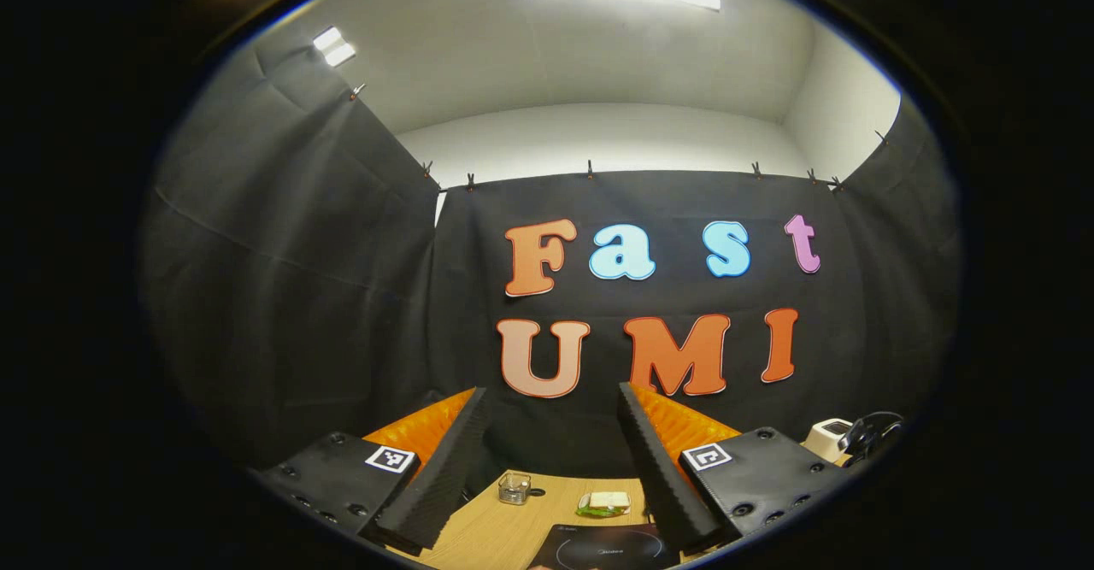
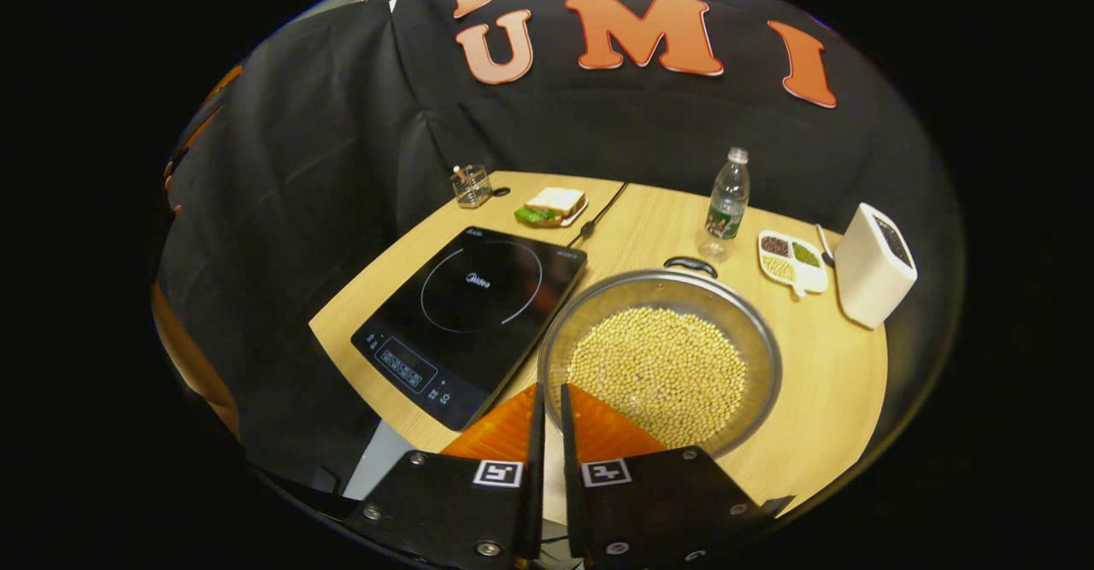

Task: First push the handle of the pot to place it horizontally, then grasp the pot with both hands and set it on the induction cooktop.

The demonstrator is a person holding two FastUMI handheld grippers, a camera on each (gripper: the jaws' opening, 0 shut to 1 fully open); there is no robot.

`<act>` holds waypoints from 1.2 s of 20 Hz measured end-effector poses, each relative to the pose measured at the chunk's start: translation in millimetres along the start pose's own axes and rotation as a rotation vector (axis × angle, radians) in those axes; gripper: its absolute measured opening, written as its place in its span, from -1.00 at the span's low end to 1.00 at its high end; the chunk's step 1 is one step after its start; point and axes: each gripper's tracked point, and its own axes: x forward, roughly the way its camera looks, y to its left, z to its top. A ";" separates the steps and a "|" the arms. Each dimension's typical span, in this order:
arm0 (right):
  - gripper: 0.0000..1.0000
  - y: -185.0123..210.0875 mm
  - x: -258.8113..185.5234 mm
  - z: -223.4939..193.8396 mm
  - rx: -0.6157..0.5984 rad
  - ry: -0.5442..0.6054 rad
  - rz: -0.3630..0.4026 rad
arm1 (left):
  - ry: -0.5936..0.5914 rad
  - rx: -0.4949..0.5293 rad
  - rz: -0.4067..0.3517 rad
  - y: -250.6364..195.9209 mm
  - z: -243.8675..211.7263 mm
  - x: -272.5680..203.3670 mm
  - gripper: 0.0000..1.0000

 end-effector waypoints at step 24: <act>-1.00 6.2 67.4 -92.3 0.074 0.300 0.064 | 0.078 0.020 0.031 17.1 -34.0 3.9 0.99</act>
